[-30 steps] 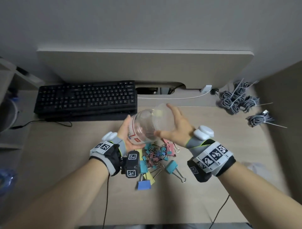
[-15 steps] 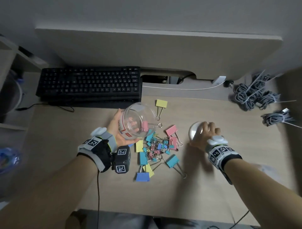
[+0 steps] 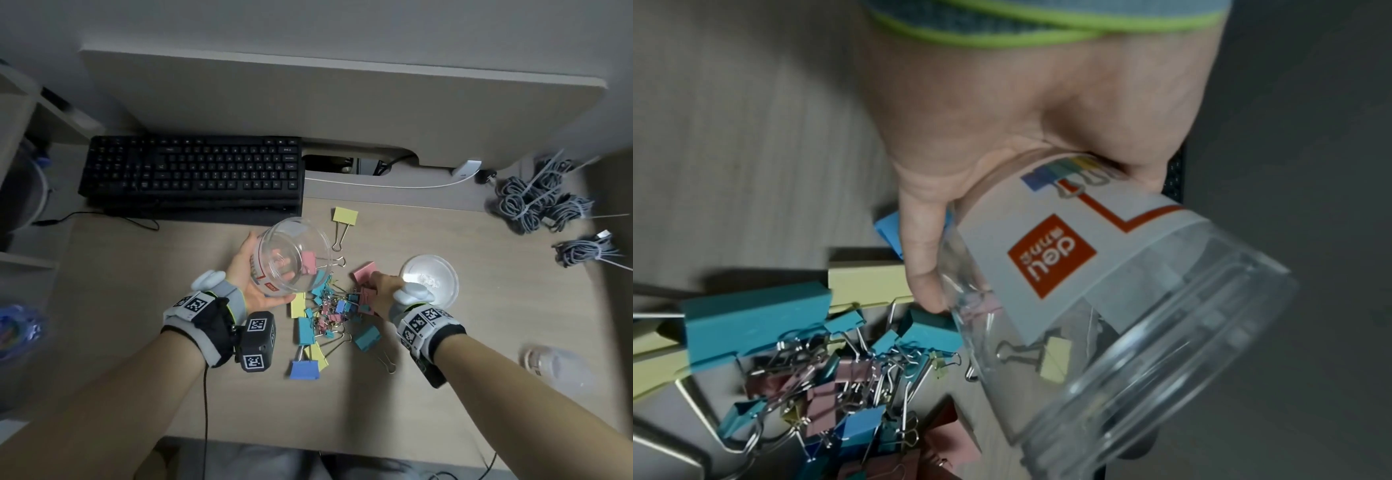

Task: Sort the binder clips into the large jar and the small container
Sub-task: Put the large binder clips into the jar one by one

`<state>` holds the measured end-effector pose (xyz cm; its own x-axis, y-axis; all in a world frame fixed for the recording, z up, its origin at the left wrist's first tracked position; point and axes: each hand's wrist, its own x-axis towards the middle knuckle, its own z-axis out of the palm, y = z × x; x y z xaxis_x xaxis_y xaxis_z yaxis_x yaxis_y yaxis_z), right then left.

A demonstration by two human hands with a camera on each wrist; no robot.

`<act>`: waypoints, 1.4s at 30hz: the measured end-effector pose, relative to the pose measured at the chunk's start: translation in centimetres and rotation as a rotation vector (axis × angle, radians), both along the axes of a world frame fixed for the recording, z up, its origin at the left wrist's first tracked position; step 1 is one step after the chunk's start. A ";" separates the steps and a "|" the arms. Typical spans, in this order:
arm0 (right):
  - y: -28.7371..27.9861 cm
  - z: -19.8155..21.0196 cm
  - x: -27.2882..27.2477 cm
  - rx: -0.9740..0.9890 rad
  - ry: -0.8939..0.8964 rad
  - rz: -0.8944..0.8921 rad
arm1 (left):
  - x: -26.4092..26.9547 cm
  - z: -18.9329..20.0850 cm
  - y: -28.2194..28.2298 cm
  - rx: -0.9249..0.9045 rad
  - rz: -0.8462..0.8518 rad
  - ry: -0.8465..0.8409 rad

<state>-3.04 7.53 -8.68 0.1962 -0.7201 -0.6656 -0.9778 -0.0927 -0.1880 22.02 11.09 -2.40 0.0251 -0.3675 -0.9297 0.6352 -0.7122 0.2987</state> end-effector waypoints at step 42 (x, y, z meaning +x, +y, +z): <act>-0.1 10.9 7.9 -0.037 -0.587 -0.129 | -1.3 0.3 2.5 -0.094 -0.067 0.073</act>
